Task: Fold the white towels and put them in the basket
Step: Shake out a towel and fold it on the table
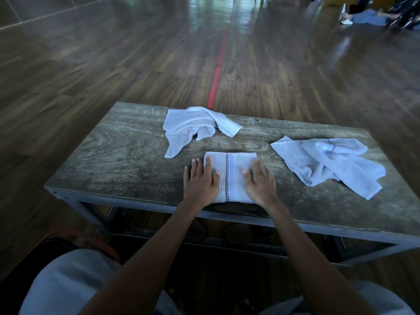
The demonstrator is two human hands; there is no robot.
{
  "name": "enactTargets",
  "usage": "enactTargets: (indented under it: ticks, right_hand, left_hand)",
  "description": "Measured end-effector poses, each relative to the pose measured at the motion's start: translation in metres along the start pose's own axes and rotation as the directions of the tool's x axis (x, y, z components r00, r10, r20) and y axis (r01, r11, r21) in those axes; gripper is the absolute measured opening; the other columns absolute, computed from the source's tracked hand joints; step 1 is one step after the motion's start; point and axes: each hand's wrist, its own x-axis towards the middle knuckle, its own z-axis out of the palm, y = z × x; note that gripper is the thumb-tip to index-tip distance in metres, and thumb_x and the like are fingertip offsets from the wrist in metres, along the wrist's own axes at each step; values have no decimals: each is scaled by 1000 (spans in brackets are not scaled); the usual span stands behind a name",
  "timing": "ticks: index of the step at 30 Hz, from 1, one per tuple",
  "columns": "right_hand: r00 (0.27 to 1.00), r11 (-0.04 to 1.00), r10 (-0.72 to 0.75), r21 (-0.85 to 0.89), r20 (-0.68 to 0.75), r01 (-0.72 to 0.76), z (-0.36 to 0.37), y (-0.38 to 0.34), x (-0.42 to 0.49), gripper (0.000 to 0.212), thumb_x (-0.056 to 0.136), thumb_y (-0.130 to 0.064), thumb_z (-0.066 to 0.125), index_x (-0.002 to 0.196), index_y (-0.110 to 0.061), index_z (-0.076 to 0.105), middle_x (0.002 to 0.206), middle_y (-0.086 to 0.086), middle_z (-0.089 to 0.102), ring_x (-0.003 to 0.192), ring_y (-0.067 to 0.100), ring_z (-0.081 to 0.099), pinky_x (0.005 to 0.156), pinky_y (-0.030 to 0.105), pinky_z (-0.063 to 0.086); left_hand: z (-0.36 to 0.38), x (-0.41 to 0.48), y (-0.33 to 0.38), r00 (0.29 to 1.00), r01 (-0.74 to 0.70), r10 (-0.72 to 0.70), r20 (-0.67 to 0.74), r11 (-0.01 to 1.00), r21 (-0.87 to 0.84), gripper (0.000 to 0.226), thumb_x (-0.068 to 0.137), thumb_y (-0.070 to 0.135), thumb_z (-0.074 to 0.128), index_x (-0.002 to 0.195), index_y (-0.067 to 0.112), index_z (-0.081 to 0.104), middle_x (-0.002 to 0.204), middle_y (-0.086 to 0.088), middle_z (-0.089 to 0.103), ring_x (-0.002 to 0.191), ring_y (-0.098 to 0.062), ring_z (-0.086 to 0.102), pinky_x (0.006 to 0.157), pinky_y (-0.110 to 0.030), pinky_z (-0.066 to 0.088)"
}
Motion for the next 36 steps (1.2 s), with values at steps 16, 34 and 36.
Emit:
enactTargets:
  ticks: [16,34,36]
  right_hand:
    - [988,891,147,441,-43,-113,-26,-15,-27,32,90,-31,54,106,-4,49,104,7,57,94,21,59,65,25,48]
    - [851,545,-494,699,-178,463,-16,-181,-107,24,96,-13,49,93,-35,59,77,-12,50,57,-1,39,59,18,33]
    - [843,550,-528,715,-103,431,0,-208,-121,23,95,-19,49,88,-39,59,71,-6,47,55,1,38,58,22,34]
  left_hand:
    - [-26,-37,24,961,29,-210,-181,726,-687,47,93,12,52,139,10,41,140,-8,47,129,-16,44,96,-16,33]
    - [-161,-194,-55,703,-160,-584,-406,426,-890,38,91,7,53,121,30,59,131,-18,55,118,-29,55,103,-48,43]
    - [-175,-224,-73,647,-161,-621,-442,455,-876,37,89,7,54,116,32,60,114,-17,59,96,-17,58,90,-34,49]
